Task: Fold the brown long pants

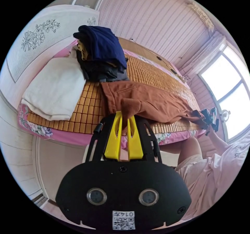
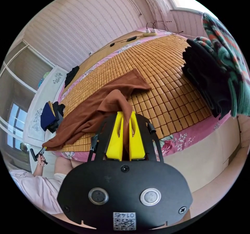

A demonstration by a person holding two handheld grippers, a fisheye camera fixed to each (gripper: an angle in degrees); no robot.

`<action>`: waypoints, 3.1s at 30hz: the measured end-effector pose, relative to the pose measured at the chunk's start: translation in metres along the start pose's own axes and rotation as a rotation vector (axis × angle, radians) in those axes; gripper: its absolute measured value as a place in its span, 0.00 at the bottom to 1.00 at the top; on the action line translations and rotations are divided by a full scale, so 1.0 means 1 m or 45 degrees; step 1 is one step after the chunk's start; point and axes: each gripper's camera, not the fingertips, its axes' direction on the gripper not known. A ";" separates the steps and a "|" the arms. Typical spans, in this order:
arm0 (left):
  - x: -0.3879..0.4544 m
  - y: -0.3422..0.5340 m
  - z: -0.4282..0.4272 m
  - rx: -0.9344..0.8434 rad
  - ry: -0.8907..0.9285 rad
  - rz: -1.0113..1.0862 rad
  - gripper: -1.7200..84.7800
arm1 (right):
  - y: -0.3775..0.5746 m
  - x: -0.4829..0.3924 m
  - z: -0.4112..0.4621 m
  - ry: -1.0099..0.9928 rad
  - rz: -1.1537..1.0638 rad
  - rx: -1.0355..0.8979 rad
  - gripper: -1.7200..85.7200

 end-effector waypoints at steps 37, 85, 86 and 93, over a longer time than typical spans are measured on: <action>-0.130 0.090 -0.016 -0.266 0.510 -0.564 0.08 | 0.046 0.072 -0.068 0.051 0.283 0.025 0.04; -0.195 0.070 -0.101 -0.324 0.395 -0.635 0.07 | 0.235 0.238 -0.122 -0.036 0.724 0.011 0.14; -0.194 0.069 -0.103 -0.323 0.392 -0.630 0.08 | 0.238 0.246 -0.124 -0.093 0.773 0.047 0.17; -0.201 0.076 -0.106 -0.297 0.422 -0.681 0.08 | 0.293 0.281 -0.130 -0.426 1.069 0.380 0.22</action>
